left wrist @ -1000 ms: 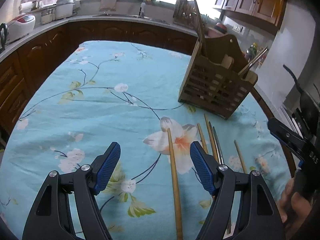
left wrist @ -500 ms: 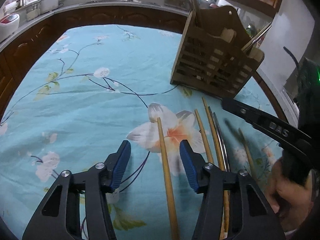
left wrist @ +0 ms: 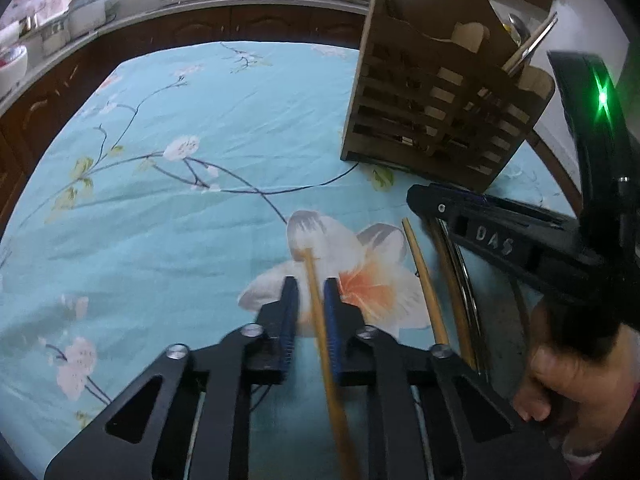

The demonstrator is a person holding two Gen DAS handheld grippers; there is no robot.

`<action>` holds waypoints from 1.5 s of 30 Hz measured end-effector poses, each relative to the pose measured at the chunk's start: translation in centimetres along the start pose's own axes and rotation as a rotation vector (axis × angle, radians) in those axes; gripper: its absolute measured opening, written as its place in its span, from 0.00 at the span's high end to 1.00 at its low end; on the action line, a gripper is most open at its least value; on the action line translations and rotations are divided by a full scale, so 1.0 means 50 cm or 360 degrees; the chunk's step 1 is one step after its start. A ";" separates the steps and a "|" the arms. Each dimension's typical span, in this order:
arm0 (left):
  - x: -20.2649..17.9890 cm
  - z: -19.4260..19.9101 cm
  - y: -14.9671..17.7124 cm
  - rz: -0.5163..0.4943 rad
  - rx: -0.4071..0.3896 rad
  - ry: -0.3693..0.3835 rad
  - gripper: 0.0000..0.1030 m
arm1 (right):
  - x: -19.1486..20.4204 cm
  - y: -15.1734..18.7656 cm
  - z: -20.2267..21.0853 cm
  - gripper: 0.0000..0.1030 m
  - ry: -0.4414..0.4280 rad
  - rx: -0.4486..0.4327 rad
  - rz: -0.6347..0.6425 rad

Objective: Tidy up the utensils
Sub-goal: 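Grasp a wooden chopstick with the left tool while the right tool grasps another wooden chopstick, then lift both held chopsticks and carry them above the wooden holder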

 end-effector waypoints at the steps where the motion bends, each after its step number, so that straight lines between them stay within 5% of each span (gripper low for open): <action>1: -0.003 -0.001 -0.001 -0.0008 -0.0002 0.0002 0.94 | 0.005 0.001 -0.001 0.90 0.0041 -0.0003 0.0028; 5: -0.002 -0.002 -0.006 -0.0003 -0.0001 0.0023 0.96 | 0.010 0.002 0.000 0.92 0.0068 -0.0012 0.0045; 10: 0.022 0.019 -0.010 0.0068 -0.0019 0.0122 0.96 | -0.012 0.015 0.038 0.94 -0.0095 -0.0053 -0.0047; 21: 0.028 0.187 -0.004 0.0089 -0.0248 0.0358 0.96 | -0.053 0.055 0.247 0.95 -0.0291 -0.0333 -0.0122; 32: 0.015 0.335 0.011 0.0031 -0.0475 0.0405 0.96 | -0.038 0.072 0.393 0.96 -0.0339 -0.0573 -0.0134; 45: 0.017 0.403 0.000 0.0041 -0.0637 0.0437 0.96 | -0.056 0.076 0.481 0.96 -0.0331 -0.0734 -0.0136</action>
Point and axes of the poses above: each gripper's, at about its wrist camera, not at the fingertips, and z roughly against the way its jaws point, x to its left, y to its underside, the point moved 2 cm from there along -z, roughly the way its jaws point, and after that the axes turned 10 degrees about x, right-handed, at the moved point
